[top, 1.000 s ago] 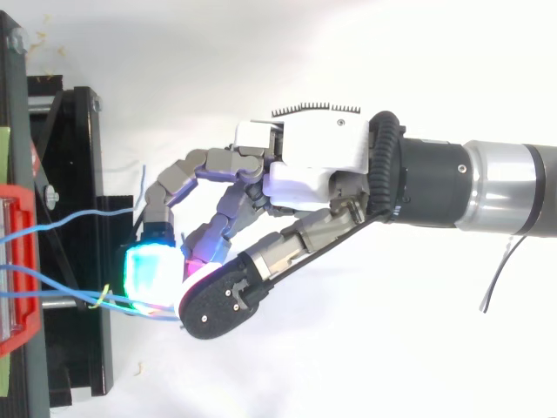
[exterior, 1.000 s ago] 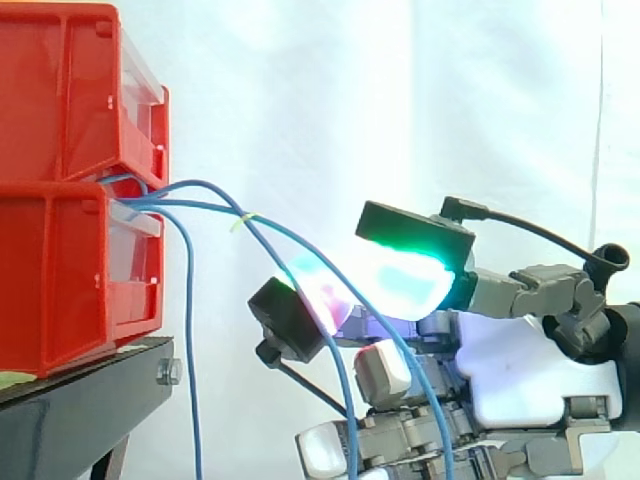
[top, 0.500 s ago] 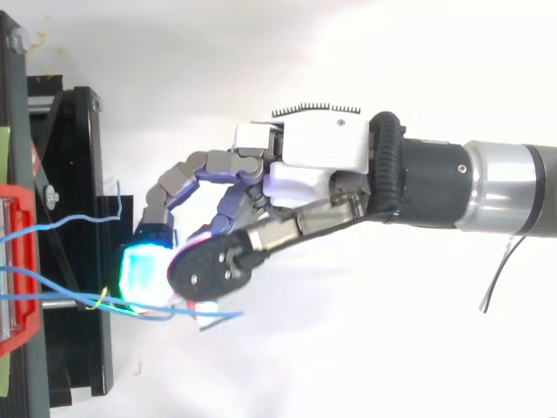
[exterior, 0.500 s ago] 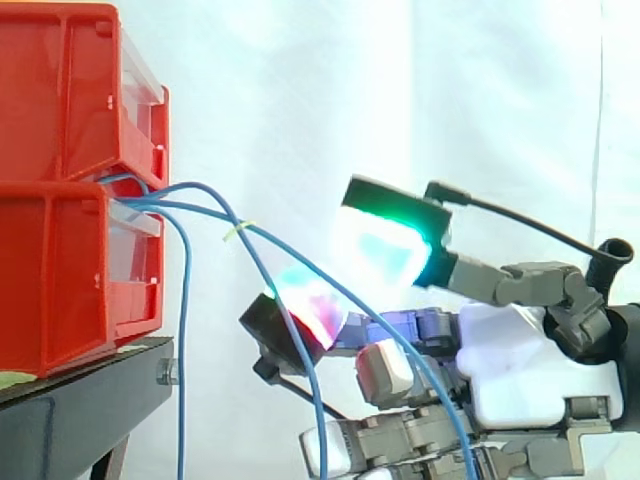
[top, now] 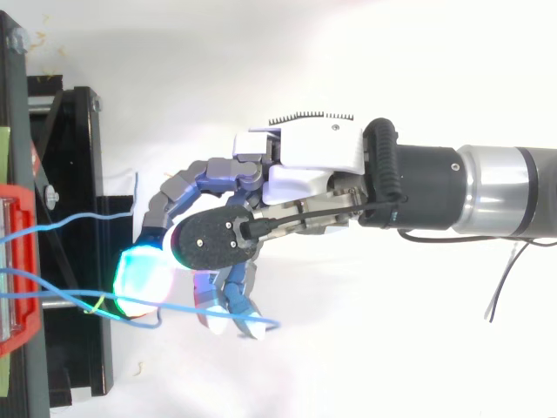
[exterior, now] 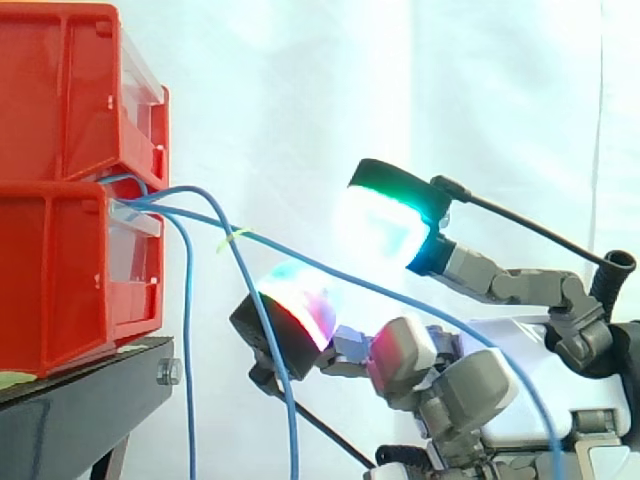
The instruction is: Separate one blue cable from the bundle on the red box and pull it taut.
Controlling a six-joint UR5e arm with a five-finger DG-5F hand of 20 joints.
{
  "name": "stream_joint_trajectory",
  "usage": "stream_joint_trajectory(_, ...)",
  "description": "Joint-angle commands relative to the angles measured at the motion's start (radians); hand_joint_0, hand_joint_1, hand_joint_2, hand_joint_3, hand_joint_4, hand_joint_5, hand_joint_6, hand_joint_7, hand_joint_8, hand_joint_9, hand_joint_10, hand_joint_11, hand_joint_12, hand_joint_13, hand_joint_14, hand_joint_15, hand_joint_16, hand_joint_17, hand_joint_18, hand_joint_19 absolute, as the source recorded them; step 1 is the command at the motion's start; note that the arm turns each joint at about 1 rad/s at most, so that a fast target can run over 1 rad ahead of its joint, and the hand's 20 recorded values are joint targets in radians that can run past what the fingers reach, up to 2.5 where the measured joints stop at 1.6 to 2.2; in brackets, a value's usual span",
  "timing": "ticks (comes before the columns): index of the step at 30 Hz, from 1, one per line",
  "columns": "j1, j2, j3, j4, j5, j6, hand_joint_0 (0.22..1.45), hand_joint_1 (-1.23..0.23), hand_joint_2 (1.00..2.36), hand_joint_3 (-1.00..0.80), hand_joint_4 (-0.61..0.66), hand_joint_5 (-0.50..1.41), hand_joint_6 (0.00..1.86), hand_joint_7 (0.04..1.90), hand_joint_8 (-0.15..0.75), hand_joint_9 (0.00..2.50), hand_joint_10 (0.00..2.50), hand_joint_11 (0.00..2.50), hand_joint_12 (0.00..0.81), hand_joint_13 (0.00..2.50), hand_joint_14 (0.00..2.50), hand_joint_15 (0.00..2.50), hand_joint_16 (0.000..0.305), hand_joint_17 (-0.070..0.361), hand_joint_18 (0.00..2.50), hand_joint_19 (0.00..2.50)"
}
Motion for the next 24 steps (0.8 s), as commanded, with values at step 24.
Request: stream_joint_trajectory(24, 0.0, -0.004, -0.002, -0.001, -0.002, 0.0, 0.45, -0.57, 1.0, -0.5, 0.12, -0.17, 0.9, 0.58, 0.328, 1.15, 0.02, 0.67, 0.376, 1.98, 0.01, 1.2, 0.056, 0.126, 0.86, 0.51)
